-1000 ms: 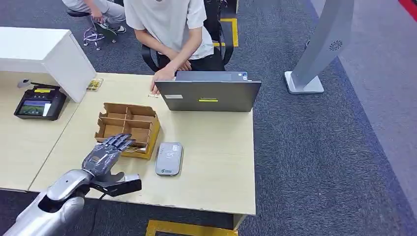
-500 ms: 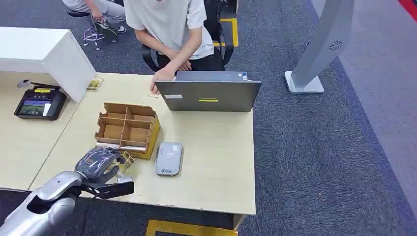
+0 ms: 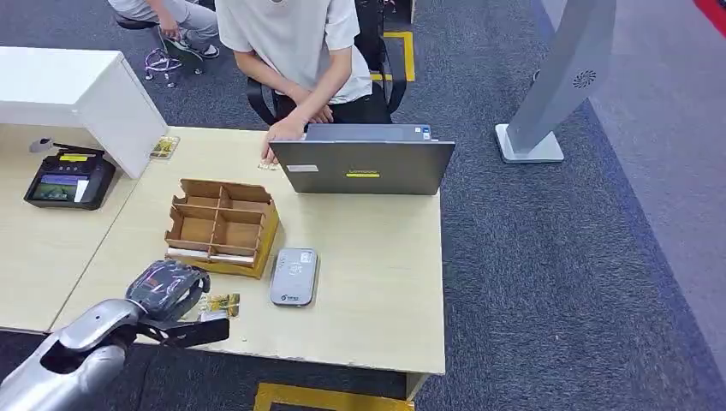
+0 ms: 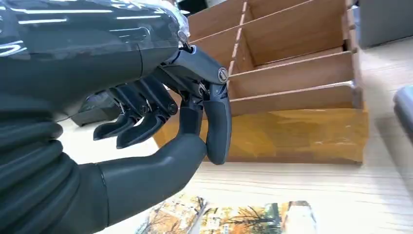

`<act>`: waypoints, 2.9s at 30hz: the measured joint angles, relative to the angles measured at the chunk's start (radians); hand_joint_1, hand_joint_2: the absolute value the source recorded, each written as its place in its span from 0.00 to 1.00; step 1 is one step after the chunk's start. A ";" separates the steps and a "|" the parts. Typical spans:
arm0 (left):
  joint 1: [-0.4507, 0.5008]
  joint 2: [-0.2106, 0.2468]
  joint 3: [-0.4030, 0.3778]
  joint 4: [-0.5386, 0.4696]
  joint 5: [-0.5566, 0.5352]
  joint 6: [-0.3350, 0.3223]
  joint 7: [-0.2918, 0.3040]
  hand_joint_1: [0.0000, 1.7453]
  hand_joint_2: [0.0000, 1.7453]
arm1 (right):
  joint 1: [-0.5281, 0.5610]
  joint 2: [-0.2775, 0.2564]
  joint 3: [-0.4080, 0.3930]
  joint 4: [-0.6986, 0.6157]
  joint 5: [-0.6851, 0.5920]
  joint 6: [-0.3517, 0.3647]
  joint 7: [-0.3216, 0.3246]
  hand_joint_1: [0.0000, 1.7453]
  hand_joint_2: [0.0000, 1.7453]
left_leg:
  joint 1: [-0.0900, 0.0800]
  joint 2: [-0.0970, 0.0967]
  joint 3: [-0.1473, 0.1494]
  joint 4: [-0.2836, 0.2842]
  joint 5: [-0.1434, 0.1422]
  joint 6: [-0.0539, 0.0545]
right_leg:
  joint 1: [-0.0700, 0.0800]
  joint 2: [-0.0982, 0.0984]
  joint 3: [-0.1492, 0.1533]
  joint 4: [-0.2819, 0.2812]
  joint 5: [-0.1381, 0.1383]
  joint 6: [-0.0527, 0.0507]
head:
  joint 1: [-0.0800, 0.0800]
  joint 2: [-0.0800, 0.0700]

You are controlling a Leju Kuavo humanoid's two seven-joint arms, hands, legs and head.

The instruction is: Pass the card to the sensor for recognition and then transmit it.

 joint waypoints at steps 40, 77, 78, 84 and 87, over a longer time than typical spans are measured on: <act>0.152 -0.095 0.179 -0.192 -0.096 0.282 0.024 0.00 1.00 | 0.003 0.000 0.000 0.000 -0.008 -0.003 0.000 0.00 0.00 | 0.000 0.000 0.000 0.000 0.000 0.000 | 0.000 0.000 0.000 0.000 0.000 0.000 | 0.000 0.000; 0.235 -0.203 0.378 -0.246 -0.100 0.254 -0.046 0.00 1.00 | 0.003 0.002 0.000 0.000 -0.008 -0.007 0.003 0.00 0.00 | 0.000 0.000 0.000 0.000 0.000 0.000 | 0.000 0.000 0.000 0.000 0.000 0.000 | 0.000 0.000; 0.233 -0.204 0.377 -0.241 -0.100 0.252 -0.047 0.00 1.00 | 0.003 0.002 0.000 0.000 -0.008 -0.006 0.003 0.00 0.00 | 0.000 0.000 0.000 0.000 0.000 0.000 | 0.000 0.000 0.000 0.000 0.000 0.000 | 0.000 0.000; 0.193 -0.206 0.357 -0.193 -0.113 0.215 -0.047 0.00 1.00 | 0.002 0.002 0.000 0.000 0.002 0.002 0.003 0.00 0.00 | 0.000 -0.001 0.000 0.000 0.000 0.000 | 0.000 -0.001 0.000 0.000 0.000 0.000 | 0.000 0.000; 0.156 -0.202 0.334 -0.151 -0.117 0.178 -0.049 0.00 1.00 | 0.002 0.002 0.001 0.000 0.010 0.003 0.003 0.00 0.00 | 0.000 -0.001 0.000 0.000 0.000 0.000 | 0.000 -0.001 0.000 0.000 0.000 0.000 | 0.000 0.000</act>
